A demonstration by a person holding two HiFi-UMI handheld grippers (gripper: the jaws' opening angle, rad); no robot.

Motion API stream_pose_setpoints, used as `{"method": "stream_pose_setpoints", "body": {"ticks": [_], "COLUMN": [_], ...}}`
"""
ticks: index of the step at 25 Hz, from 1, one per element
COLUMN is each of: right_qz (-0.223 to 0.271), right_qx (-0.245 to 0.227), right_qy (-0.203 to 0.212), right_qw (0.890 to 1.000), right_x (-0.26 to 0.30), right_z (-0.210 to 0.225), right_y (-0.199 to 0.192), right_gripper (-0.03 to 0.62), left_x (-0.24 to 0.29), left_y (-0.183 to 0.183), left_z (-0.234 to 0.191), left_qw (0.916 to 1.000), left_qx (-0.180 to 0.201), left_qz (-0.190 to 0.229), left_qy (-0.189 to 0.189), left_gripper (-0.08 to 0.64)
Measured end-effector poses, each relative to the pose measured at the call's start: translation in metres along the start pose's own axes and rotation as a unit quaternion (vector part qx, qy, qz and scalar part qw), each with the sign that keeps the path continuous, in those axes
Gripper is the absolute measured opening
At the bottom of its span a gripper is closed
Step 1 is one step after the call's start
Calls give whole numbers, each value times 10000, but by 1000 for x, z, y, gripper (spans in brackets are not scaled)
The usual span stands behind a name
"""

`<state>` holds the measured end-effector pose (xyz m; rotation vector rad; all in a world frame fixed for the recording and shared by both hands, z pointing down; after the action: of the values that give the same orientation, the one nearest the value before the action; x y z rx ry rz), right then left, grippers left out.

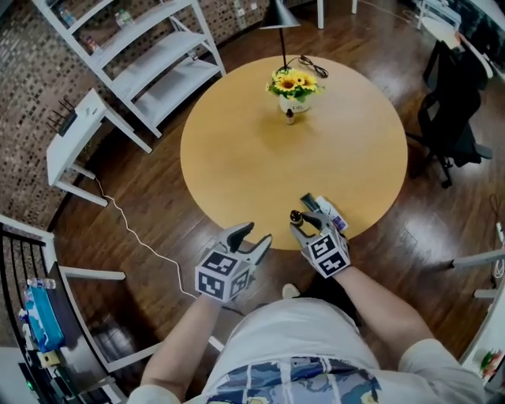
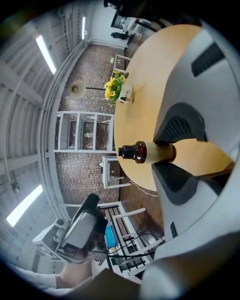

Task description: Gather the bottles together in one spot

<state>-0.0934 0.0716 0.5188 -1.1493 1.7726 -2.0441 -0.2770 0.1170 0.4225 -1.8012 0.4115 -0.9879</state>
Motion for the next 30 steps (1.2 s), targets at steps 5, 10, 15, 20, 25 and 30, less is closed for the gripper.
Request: {"method": "stream_pose_setpoints", "body": {"ticks": [5,10,15,20,25,30], "right_qz": [210,208,77,241,346,312], "right_qx": [-446,-379,-504,-463,-284,2], "right_qy": [-177,-453,-459,-297,-118,-106], "right_qw": [9986,9980,9976,9982,9989,9995], "right_x": [-52,-79,-88,-80,-73,-87], "right_z": [-4,9,29,55,96,152], "right_y": [43,50,42,42,41,36], "right_gripper": [152,152,152,153,220,238], "left_x": [50,87,110,133,159,205], "left_y": [45,63,70,84,114,151], "left_z": [35,60,77,71,55,18], "left_qw": [9921,9812,9758,9767,9821,9905], "left_qx": [520,641,781,767,862,853], "left_qz": [84,-13,-126,-211,-184,-124], "left_qy": [-1139,-1821,-2039,-1993,-1664,-1068], "left_gripper": [186,143,109,87,86,86]}}
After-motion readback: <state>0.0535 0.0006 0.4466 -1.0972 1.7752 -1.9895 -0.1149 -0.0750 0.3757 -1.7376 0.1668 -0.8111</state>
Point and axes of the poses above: the fingertips, and each gripper's own axes: x forward along the fingers, z to its right, y out of its top, the point moved 9 cm from there along -x, backward along the fingers, and after that the axes turned 7 degrees about z, right-handed, at the moved point
